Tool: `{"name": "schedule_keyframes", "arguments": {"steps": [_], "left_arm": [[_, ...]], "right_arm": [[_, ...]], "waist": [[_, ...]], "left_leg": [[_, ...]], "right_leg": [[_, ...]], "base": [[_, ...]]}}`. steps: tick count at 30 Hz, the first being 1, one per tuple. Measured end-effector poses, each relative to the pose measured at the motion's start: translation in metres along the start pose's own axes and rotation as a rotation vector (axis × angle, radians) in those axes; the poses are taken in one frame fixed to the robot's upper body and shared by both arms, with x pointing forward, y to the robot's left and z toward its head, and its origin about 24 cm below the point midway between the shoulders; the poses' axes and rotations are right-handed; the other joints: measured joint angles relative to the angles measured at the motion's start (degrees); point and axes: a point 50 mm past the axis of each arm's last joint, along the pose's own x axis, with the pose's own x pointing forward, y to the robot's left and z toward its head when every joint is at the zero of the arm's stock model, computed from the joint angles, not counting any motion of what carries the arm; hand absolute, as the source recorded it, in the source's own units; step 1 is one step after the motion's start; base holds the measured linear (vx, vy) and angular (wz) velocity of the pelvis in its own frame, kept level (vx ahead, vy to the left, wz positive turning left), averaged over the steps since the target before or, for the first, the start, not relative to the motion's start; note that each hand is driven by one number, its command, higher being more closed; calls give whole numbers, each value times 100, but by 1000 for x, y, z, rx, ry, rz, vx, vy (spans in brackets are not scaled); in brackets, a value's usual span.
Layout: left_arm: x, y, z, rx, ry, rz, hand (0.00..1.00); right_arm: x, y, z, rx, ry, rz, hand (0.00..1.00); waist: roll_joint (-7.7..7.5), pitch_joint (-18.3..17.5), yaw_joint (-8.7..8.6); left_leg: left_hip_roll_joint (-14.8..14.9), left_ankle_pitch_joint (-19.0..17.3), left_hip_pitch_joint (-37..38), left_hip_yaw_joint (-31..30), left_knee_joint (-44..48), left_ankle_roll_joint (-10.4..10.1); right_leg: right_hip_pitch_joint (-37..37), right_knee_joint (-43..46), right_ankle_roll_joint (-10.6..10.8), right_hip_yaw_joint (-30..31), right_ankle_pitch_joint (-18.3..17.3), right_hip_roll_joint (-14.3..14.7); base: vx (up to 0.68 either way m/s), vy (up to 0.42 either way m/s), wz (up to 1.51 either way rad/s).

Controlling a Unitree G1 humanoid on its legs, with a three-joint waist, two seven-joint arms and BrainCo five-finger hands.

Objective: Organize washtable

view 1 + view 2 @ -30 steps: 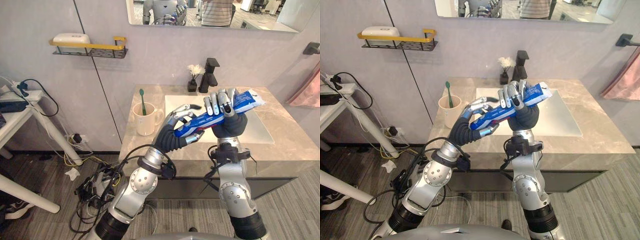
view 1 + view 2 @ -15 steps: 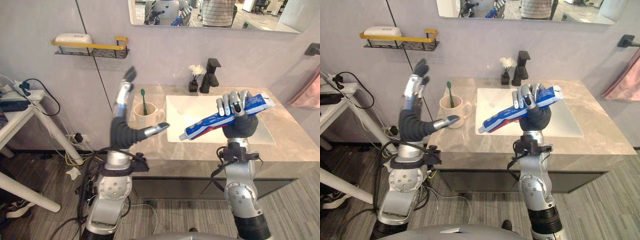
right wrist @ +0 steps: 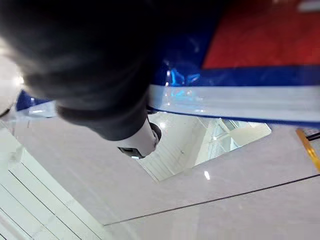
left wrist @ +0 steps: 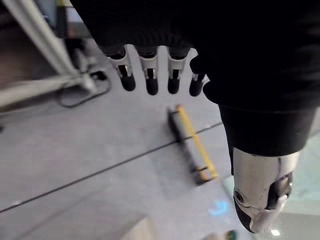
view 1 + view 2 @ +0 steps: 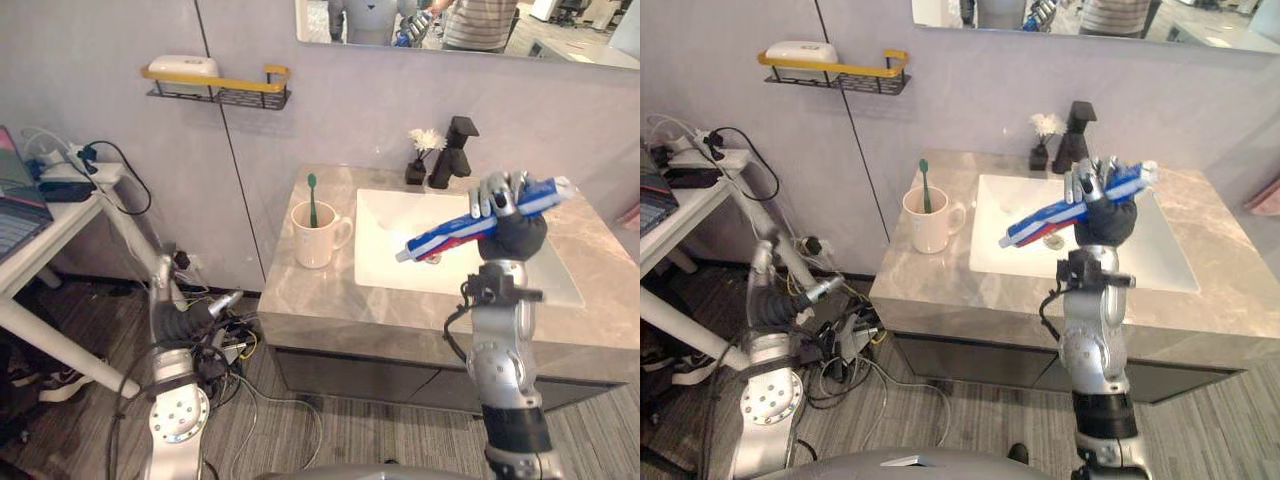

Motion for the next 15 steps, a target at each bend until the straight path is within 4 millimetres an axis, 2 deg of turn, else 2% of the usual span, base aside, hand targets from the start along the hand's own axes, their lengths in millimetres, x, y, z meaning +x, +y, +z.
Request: {"name": "schedule_keyframes", "arguments": {"steps": [3, 6, 9, 11, 15], "left_arm": [[-12, -16, -33, 23, 157, -103, 0], [-27, -31, -57, 36, 286, -206, 0], [-37, -37, -72, 35, 366, -256, 0], [-44, -42, -81, 1, 428, -272, 0], [-59, -51, -95, -40, 540, -322, 0]], "right_arm": [[23, 12, -7, -28, 21, 77, 100], [38, 26, -18, -41, 66, 137, 100], [47, 35, -28, -54, 118, 182, 100], [50, 33, -32, -79, 153, 187, 100], [62, 47, -39, -116, 193, 258, 100]], "waist": [[0, 31, 126], [-8, 84, 148], [-38, 182, 204], [-44, 186, 291], [-54, 208, 315]], "left_leg": [[4, 14, -57, -16, -20, -4], [2, 19, -121, -83, -11, -5], [-1, 19, -149, -106, -6, -5], [-2, 19, -151, -107, -1, -5], [1, 21, -203, -135, 47, -7]], "right_leg": [[-51, 0, -5, -29, -3, 0], [-70, 1, -6, -86, -3, -6], [-81, 1, -6, -107, -3, -13], [-85, 2, -6, -110, -3, -14], [-128, 1, -7, -114, -1, -10]], "base": [[8, -10, 6], [27, 0, 12], [23, 5, 5], [16, 3, 1], [18, 2, 2]]}}
